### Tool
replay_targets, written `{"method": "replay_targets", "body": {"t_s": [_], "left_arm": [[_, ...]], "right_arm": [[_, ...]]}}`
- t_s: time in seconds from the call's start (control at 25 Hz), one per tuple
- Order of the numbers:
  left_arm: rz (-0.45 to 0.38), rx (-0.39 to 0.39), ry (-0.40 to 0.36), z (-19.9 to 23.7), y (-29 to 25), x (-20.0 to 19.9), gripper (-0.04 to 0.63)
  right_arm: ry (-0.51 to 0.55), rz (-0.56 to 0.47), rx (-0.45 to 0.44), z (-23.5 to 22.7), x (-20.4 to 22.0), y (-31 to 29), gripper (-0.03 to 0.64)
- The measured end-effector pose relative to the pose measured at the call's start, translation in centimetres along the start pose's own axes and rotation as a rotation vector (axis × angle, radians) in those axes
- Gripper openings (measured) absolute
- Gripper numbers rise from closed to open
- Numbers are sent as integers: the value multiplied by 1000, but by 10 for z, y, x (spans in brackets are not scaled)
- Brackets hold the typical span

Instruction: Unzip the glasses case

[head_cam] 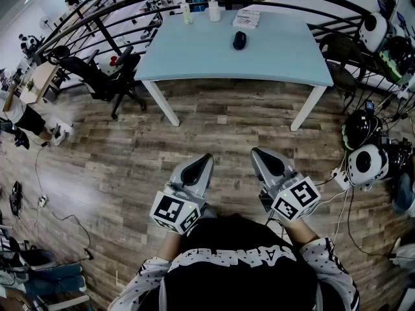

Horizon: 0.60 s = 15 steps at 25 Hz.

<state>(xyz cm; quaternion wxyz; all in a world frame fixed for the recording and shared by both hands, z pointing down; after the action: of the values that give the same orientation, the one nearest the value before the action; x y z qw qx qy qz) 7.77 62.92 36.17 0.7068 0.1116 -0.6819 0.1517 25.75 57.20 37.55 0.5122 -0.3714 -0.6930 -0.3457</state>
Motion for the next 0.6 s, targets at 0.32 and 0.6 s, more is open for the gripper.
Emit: {"method": "replay_targets", "body": {"t_s": [0.32,0.6], "left_arm": [[18,-2,16,-3,5,6,0],[17,-17,16,4,6,3,0]], "right_arm": [[-49,-10,10,0,7,9,-2],[-33,-18,22,-7,1,6,-2]]}}
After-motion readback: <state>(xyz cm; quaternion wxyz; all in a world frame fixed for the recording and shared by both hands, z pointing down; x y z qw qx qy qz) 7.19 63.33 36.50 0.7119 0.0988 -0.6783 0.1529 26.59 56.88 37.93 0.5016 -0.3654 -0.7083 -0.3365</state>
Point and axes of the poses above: the fingertips, and each gripper's own axes: y backward along the fingers, z to its left, x out of its underside, the point moved 6 cm from there along y, backward along the fingers, and after that the axes turned 4 degrees about -x, right-handed, at the moved point
